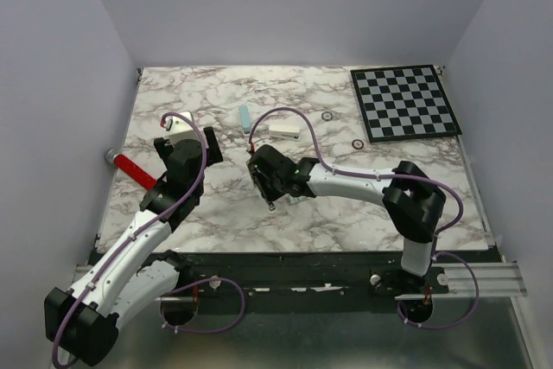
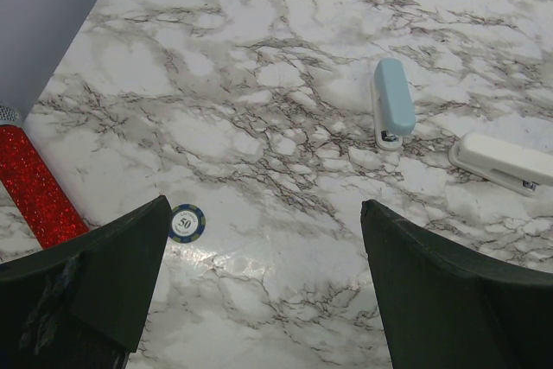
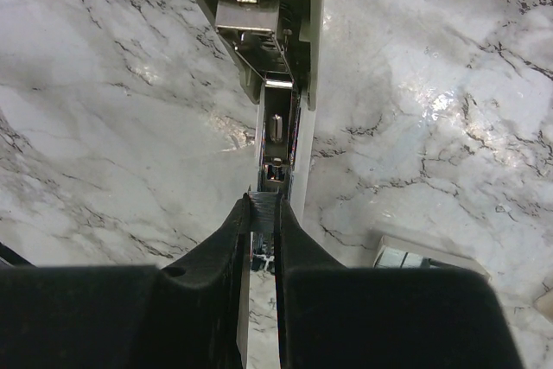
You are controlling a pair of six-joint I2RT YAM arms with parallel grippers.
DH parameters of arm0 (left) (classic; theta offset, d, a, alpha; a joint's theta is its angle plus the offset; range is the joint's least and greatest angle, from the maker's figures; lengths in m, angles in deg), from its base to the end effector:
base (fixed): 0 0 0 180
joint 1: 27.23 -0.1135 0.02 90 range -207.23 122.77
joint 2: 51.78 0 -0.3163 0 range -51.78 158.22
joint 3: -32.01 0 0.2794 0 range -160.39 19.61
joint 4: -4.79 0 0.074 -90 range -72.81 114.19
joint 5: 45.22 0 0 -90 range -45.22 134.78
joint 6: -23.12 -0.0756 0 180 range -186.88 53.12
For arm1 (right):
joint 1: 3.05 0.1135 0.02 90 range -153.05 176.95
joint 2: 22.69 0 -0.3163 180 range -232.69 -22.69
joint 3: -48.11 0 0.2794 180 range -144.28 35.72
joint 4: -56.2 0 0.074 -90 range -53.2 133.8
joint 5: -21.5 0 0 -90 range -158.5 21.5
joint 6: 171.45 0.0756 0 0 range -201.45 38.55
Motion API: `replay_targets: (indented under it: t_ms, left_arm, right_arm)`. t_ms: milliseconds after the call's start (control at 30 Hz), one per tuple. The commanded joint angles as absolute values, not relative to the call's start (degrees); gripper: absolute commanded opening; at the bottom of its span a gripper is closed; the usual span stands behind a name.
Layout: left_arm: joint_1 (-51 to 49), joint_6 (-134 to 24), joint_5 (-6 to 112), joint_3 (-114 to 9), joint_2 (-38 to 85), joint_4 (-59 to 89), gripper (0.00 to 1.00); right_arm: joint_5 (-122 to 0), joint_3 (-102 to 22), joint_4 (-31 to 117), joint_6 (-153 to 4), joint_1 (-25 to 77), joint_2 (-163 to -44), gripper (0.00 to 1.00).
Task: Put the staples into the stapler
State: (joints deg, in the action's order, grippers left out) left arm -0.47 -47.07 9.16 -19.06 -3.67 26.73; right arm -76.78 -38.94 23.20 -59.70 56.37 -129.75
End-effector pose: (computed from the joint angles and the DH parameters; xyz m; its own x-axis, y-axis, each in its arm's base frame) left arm 0.2126 -0.0579 0.3193 -0.2306 -0.1923 -0.9539 -0.2167 0.9658 -0.1423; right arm 0.2459 0.3947 0.2014 -0.6768 -0.4245 -0.6015 -0.5998 0.7917 0.1161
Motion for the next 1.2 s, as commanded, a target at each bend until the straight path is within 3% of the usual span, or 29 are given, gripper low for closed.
replay_targets:
  t_ms: [0, 1167]
  left_arm:
    - [-0.16, -46.49, 7.33, -19.94, -4.41, 27.29, 0.99]
    - [-0.16, -46.49, 7.51, -19.85, -4.59, 27.12, 0.99]
  right_arm:
    - [-77.12, -39.43, 24.64, -61.06, 56.89, -131.14, 0.18]
    - [-80.72, -38.38, 24.73, -61.5, 57.15, -128.77, 0.18]
